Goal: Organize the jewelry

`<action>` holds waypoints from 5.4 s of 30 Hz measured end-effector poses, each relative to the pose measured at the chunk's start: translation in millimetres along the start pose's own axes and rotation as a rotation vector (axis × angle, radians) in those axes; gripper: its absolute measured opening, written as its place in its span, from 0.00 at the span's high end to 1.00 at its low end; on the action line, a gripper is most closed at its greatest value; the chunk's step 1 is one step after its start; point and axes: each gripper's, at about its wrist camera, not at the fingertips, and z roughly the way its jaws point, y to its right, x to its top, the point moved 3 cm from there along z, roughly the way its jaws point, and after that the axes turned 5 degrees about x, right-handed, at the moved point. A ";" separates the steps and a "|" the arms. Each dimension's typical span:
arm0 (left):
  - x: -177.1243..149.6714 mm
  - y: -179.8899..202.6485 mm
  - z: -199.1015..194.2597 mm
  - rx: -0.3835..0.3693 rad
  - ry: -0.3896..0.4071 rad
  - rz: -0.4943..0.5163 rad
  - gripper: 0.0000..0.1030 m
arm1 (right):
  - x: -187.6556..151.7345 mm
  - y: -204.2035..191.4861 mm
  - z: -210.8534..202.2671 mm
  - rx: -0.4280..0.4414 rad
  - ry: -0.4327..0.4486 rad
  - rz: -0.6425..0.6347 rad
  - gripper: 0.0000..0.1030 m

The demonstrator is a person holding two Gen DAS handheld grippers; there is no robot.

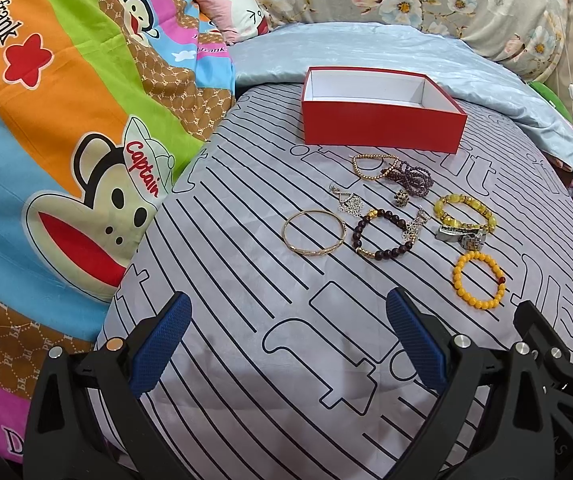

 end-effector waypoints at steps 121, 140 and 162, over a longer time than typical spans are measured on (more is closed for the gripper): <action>42.1 1.4 71.0 -0.309 -0.040 -0.031 0.99 | 30.6 25.0 43.6 0.230 -0.075 0.065 0.93; 181.7 28.3 71.5 -0.361 0.124 -0.033 0.99 | 182.0 2.6 64.7 0.327 0.100 -0.029 0.93; 262.9 67.5 210.9 -0.307 0.042 -0.022 0.99 | 260.8 -18.9 224.9 0.327 -0.024 -0.020 0.93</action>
